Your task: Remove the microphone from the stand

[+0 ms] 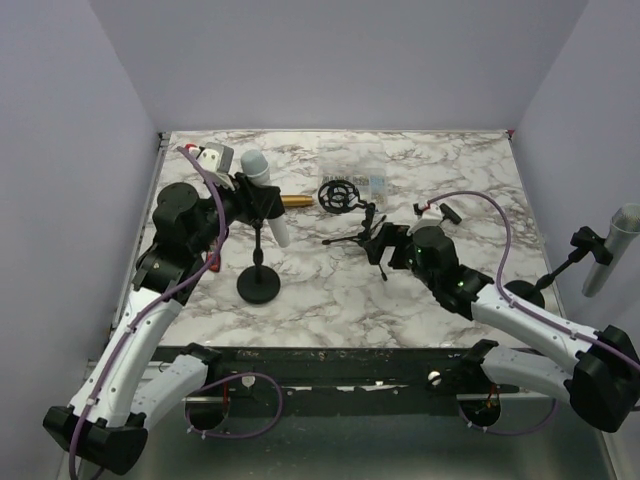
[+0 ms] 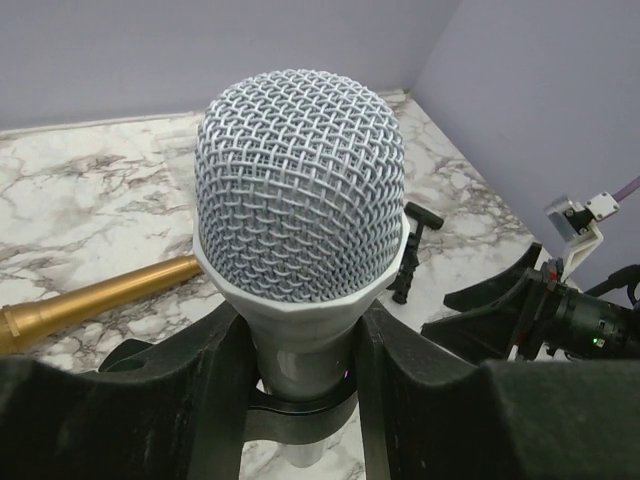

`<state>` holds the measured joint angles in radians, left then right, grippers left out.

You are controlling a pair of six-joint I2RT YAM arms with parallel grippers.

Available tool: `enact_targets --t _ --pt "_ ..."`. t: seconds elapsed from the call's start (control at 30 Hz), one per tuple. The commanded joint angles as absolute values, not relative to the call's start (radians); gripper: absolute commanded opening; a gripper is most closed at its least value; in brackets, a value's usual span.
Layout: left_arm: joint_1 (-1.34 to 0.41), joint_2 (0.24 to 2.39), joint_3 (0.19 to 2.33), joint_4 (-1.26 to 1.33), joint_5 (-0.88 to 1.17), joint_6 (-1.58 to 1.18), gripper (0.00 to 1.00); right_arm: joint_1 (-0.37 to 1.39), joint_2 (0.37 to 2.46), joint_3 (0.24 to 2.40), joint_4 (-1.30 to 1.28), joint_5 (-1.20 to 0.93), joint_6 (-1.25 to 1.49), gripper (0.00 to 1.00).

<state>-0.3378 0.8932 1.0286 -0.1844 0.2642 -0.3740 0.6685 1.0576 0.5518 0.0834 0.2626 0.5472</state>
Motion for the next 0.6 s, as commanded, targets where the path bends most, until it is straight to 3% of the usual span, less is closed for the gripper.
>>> enact_targets --t 0.0,0.23,0.5,0.53,0.57 --pt "-0.384 0.805 0.986 -0.04 0.186 -0.434 0.0 0.724 1.028 0.623 -0.027 0.236 0.537 1.0" --pt "-0.455 0.789 0.927 0.106 0.07 -0.482 0.0 0.776 1.035 0.681 -0.046 0.222 0.507 1.0" --pt "-0.672 0.826 0.834 0.248 -0.205 -0.434 0.0 0.828 1.001 0.774 -0.105 0.147 0.405 1.0" --pt "-0.694 0.829 0.834 0.241 -0.233 -0.422 0.01 0.828 0.998 0.781 -0.107 0.135 0.396 1.0" --pt "-0.719 0.833 0.837 0.229 -0.258 -0.414 0.08 0.828 0.998 0.782 -0.107 0.127 0.387 1.0"
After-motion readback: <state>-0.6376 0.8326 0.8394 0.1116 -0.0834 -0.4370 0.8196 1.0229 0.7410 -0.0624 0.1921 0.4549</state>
